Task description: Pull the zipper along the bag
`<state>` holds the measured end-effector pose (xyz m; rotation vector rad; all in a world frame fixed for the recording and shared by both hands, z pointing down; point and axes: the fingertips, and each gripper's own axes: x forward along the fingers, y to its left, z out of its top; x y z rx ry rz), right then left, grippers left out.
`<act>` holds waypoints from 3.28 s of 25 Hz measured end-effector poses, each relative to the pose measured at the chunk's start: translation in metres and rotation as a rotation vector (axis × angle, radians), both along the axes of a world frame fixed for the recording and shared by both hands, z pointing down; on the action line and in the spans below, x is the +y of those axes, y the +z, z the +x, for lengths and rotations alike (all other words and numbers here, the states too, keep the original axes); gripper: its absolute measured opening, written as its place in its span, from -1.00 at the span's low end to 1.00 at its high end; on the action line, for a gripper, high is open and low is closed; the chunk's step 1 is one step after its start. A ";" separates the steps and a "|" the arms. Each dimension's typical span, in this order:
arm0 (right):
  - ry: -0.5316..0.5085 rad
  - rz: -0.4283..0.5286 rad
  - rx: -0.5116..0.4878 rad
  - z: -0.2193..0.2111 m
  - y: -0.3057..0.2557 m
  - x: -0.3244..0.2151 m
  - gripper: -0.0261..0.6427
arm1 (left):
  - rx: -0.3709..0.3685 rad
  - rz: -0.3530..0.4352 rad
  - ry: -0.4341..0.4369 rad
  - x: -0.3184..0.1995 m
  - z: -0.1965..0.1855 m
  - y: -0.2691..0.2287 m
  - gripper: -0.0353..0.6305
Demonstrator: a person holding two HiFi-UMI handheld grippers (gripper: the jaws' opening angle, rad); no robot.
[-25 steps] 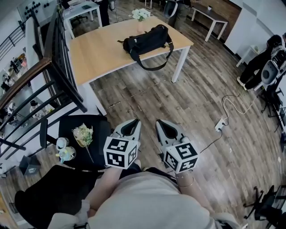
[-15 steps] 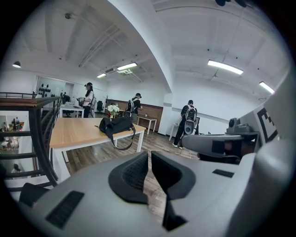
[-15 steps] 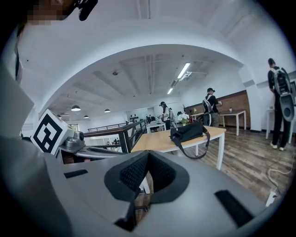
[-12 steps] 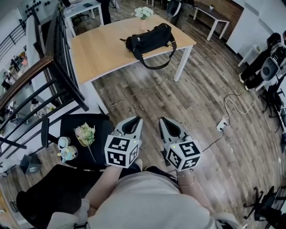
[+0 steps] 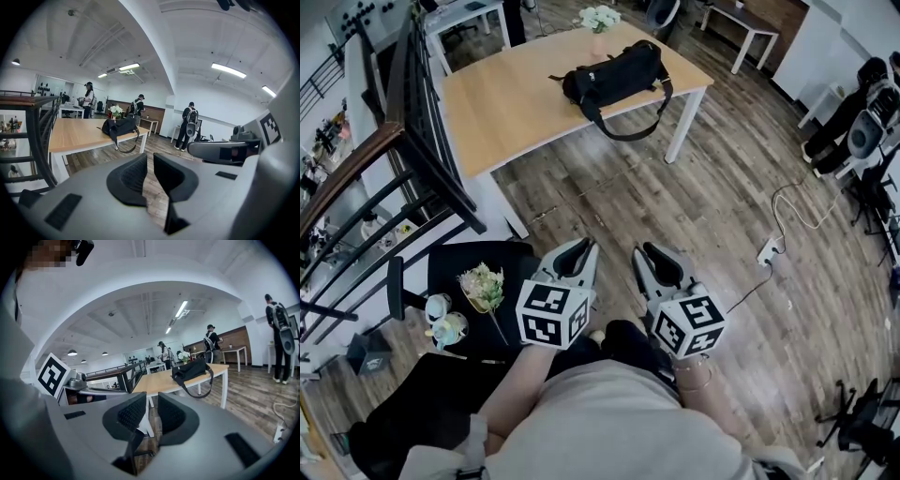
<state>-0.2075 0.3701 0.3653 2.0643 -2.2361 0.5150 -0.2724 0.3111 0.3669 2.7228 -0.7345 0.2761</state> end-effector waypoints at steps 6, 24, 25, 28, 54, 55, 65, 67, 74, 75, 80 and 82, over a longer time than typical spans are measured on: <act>-0.012 -0.033 0.003 0.012 0.012 -0.022 -0.65 | -0.001 -0.035 -0.016 -0.019 0.008 0.013 -0.78; -0.164 -0.006 -0.001 0.132 0.006 -0.183 -0.60 | 0.011 -0.056 -0.099 -0.163 0.126 0.011 -0.52; -0.174 -0.001 -0.004 0.140 0.005 -0.192 -0.60 | 0.018 -0.063 -0.096 -0.169 0.136 0.011 -0.52; -0.199 0.004 -0.009 0.160 0.004 -0.216 -0.60 | 0.022 -0.071 -0.100 -0.187 0.162 0.012 -0.52; -0.239 -0.081 -0.060 0.226 0.036 -0.361 -0.61 | -0.027 -0.128 -0.201 -0.347 0.211 0.036 -0.52; -0.240 -0.083 -0.062 0.226 0.036 -0.371 -0.61 | -0.026 -0.129 -0.203 -0.358 0.211 0.036 -0.52; -0.260 -0.093 -0.063 0.222 0.032 -0.470 -0.61 | -0.027 -0.147 -0.216 -0.457 0.208 0.037 -0.52; -0.263 -0.095 -0.063 0.219 0.033 -0.486 -0.61 | -0.027 -0.153 -0.215 -0.473 0.207 0.039 -0.52; -0.256 -0.113 -0.061 0.217 0.042 -0.526 -0.61 | -0.035 -0.169 -0.182 -0.509 0.211 0.048 -0.52; -0.255 -0.117 -0.063 0.217 0.043 -0.530 -0.61 | -0.037 -0.172 -0.173 -0.513 0.213 0.050 -0.52; -0.251 -0.144 -0.065 0.214 0.053 -0.548 -0.61 | -0.041 -0.191 -0.123 -0.522 0.222 0.057 -0.44; -0.252 -0.160 -0.071 0.212 0.057 -0.553 -0.61 | -0.046 -0.201 -0.116 -0.525 0.222 0.061 -0.40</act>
